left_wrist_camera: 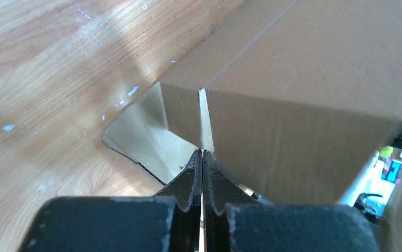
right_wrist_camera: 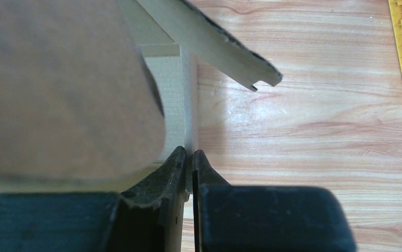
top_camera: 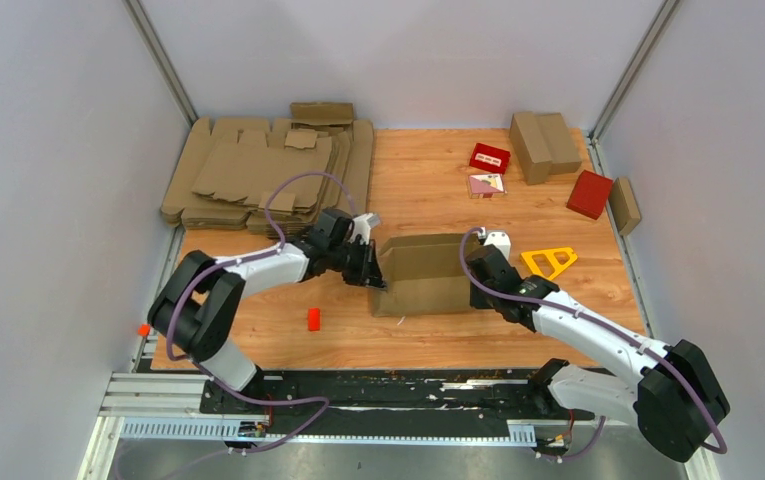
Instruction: Fold the paper box
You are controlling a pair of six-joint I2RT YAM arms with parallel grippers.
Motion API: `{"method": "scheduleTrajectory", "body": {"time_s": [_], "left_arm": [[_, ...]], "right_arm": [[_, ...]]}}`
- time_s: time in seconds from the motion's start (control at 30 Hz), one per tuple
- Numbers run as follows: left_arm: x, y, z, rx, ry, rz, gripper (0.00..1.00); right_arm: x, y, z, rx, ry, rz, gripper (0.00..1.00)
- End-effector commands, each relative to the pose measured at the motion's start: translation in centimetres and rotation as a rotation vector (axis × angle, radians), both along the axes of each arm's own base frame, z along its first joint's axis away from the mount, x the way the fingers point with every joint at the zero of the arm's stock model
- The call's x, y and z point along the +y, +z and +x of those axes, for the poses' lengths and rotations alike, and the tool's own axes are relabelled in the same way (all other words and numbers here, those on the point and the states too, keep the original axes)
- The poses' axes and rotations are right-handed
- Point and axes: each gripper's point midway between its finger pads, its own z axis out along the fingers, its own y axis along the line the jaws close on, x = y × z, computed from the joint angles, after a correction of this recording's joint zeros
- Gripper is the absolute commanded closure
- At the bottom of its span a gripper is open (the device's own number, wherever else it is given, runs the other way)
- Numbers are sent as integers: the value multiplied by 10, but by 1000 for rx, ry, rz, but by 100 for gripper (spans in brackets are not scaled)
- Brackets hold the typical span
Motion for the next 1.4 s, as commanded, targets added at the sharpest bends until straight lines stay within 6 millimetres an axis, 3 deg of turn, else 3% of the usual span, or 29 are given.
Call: {"method": "scheduleTrajectory", "body": {"time_s": [0.0,0.17,0.3,0.5,0.9,1.2,1.37], "left_arm": [[13,30,8,-118,70,-14,94],[33,32,-11,-147,111,2,81],[34,35,-33,-147,110,-8,100],[17,39,-56,-182,86,8,100],[-1,12,-51,-186,48,132,100],[-7,15,-24,-265,160,117,100],[-18,25,-12,-308,244,-5,100]], "right_arm": [[6,13,9,-46,-16,35,100],[6,13,8,-49,-14,40,100],[7,12,8,-45,-10,40,100],[8,11,8,-42,-8,44,100],[12,10,11,-34,7,40,100],[15,9,9,-30,10,60,100],[14,9,8,-32,8,65,100]]}}
